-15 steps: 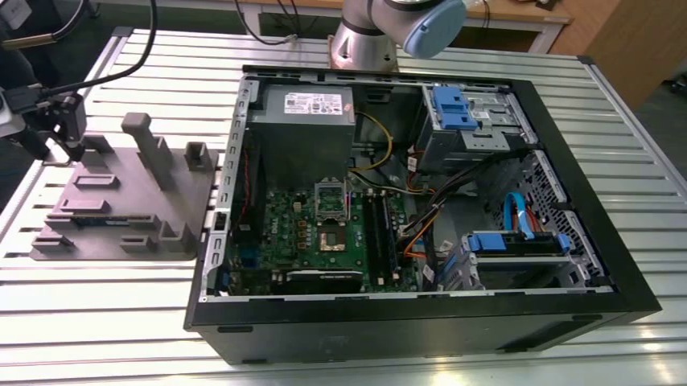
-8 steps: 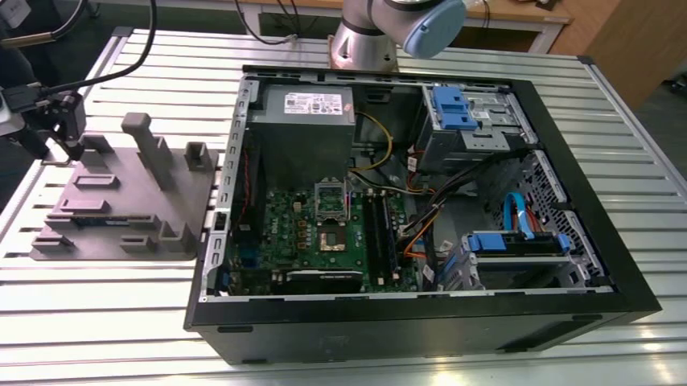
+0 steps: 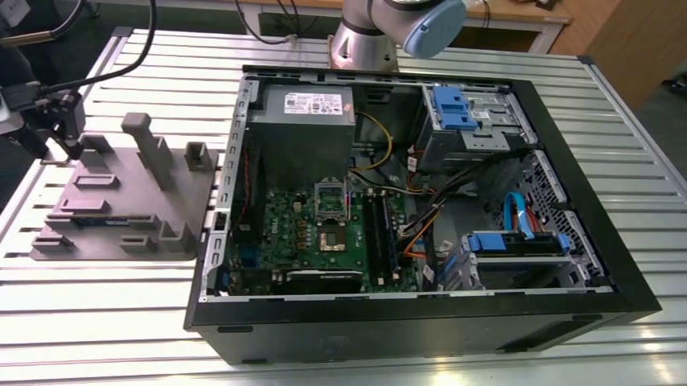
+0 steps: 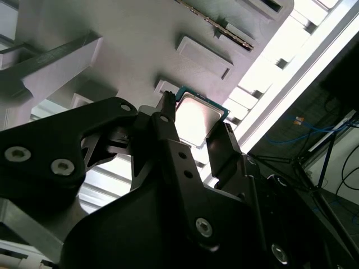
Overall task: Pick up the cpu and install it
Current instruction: 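Pick up the cpu and move it towards the insertion slot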
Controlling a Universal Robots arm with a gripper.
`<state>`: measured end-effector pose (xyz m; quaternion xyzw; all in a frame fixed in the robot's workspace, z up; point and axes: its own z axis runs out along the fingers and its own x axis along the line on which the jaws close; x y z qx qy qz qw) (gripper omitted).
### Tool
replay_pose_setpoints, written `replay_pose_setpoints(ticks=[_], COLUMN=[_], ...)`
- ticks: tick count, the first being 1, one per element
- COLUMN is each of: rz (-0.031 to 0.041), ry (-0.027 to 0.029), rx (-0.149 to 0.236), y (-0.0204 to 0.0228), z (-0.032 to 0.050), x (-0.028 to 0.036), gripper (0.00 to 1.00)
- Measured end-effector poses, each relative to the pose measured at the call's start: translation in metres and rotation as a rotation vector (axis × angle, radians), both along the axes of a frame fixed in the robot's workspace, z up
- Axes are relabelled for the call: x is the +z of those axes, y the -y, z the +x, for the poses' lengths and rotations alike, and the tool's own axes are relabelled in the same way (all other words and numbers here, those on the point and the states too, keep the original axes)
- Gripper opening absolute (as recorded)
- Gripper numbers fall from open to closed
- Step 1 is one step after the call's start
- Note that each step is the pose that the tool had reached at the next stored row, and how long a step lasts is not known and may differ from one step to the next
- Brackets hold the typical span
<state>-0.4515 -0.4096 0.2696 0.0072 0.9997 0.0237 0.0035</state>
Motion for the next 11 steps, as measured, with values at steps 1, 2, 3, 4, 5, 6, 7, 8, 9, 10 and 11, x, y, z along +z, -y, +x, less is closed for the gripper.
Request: replay_pose_setpoints(ticks=[1,2,3,4,5,6,7,8,9,10,11], rz=[-0.0001,-0.0001,-0.0001,0.0,0.0,-0.0001,-0.0002,-0.0001,0.0,0.0,-0.0001], ry=[-0.0002,-0.0001,-0.0001,0.0,0.0,-0.0002,-0.0002,-0.0001,0.0001,0.0,-0.0001], rx=[0.0,0.0,0.0,0.0,0.0,0.0,0.0,0.0,0.0,0.0,0.0], y=[0.0,0.0,0.0,0.0,0.0,0.0,0.0,0.0,0.0,0.0,0.0], z=[0.0,0.0,0.0,0.0,0.0,0.0,0.0,0.0,0.0,0.0,0.0], x=[0.0004,0.0007,0.001,0.0013,0.0017,0.0023,0.003,0.0034,0.0038,0.0043,0.0049], gripper=[0.47,0.47,0.47,0.47,0.47,0.47,0.47,0.47,0.47,0.47,0.47])
